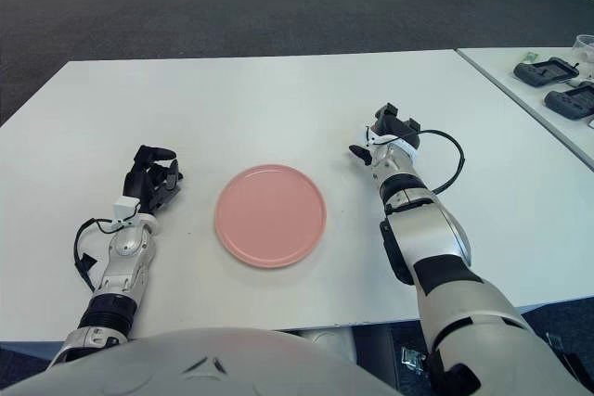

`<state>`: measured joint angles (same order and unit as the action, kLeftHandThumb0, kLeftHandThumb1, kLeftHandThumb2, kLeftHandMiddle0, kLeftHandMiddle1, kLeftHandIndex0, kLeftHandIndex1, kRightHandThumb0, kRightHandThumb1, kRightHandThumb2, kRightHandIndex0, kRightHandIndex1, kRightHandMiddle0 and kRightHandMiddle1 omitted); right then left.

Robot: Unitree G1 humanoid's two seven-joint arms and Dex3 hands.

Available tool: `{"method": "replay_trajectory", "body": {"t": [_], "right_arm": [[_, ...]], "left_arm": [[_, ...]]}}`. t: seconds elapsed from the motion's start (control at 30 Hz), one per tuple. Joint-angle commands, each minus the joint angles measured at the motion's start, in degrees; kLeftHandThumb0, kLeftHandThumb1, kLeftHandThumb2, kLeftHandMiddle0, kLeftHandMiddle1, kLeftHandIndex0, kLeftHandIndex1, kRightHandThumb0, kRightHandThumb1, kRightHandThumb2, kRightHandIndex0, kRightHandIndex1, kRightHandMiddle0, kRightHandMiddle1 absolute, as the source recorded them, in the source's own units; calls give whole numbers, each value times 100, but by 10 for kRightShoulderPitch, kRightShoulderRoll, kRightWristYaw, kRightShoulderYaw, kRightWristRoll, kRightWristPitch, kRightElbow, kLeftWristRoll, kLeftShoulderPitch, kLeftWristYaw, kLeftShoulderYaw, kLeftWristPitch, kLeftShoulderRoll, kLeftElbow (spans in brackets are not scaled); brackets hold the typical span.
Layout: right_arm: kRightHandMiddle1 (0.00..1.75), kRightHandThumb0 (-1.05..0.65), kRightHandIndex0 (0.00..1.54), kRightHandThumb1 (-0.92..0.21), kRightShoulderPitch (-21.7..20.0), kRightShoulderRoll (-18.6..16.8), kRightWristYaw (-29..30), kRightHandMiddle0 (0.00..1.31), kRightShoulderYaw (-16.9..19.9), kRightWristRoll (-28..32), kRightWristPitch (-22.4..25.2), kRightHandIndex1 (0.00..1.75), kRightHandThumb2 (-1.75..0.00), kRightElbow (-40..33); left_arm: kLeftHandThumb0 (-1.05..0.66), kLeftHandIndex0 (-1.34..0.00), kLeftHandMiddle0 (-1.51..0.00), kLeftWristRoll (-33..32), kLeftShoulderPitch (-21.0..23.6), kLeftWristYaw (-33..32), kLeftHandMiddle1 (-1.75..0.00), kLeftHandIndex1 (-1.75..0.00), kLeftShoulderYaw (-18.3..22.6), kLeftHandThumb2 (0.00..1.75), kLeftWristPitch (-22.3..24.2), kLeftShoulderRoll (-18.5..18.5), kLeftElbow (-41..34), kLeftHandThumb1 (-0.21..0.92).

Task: Put the apple into the plate.

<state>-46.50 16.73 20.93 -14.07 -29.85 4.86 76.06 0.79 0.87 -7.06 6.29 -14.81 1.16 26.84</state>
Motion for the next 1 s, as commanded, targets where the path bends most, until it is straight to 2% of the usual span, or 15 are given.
{"method": "replay_trajectory", "body": {"t": [0.0,0.07,0.1,0.13,0.17,0.2,0.3,0.37,0.4,0.5,0.97], "right_arm": [[151,-24,0,-21,28,-29,-20,0,3,13,10,145,-121,19],[162,-22,0,-22,26,-29,-20,2,6,14,16,160,-123,20],[167,-29,0,-34,24,-30,-21,16,7,15,18,165,-115,20],[169,-33,0,-42,24,-30,-21,25,8,15,20,168,-109,19],[170,-34,0,-45,23,-31,-19,28,16,21,21,170,-107,19],[161,-22,15,-45,23,-32,-17,39,21,26,22,171,-107,18],[150,-7,35,-42,22,-35,-10,54,36,39,21,174,-110,17],[152,-4,46,-36,21,-36,-2,56,46,48,17,174,-119,15],[160,-3,54,-30,21,-37,3,53,50,52,14,171,-127,15],[170,-1,68,-23,18,-39,19,51,64,65,7,164,-138,11],[175,0,80,-14,15,-33,81,51,90,85,-68,162,-149,-3]], "left_arm": [[-36,-27,-49,1,-27,-3,-175,-175,1,70,24,-2,20,80],[-36,-27,-50,1,-27,-3,-175,-175,1,71,23,-3,19,79],[-36,-27,-50,1,-27,-3,-175,-175,1,71,23,-3,19,79],[-36,-27,-50,1,-27,-4,-175,-175,1,71,23,-3,19,79],[-36,-27,-50,1,-27,-5,-175,-175,1,71,28,-4,17,79],[-36,-27,-50,1,-27,-7,-175,-175,2,71,32,-5,15,79],[-36,-27,-49,2,-28,-9,-175,-175,2,71,39,-5,10,79],[-36,-27,-48,2,-29,-11,-175,-175,2,71,43,-5,7,79],[-36,-27,-48,2,-29,-11,-175,-175,2,71,45,-5,5,79],[-36,-27,-47,4,-30,-12,-175,-175,1,70,42,-5,3,80],[-36,-27,-51,1,-32,-4,-175,-175,-1,70,37,-4,-3,80]]}}
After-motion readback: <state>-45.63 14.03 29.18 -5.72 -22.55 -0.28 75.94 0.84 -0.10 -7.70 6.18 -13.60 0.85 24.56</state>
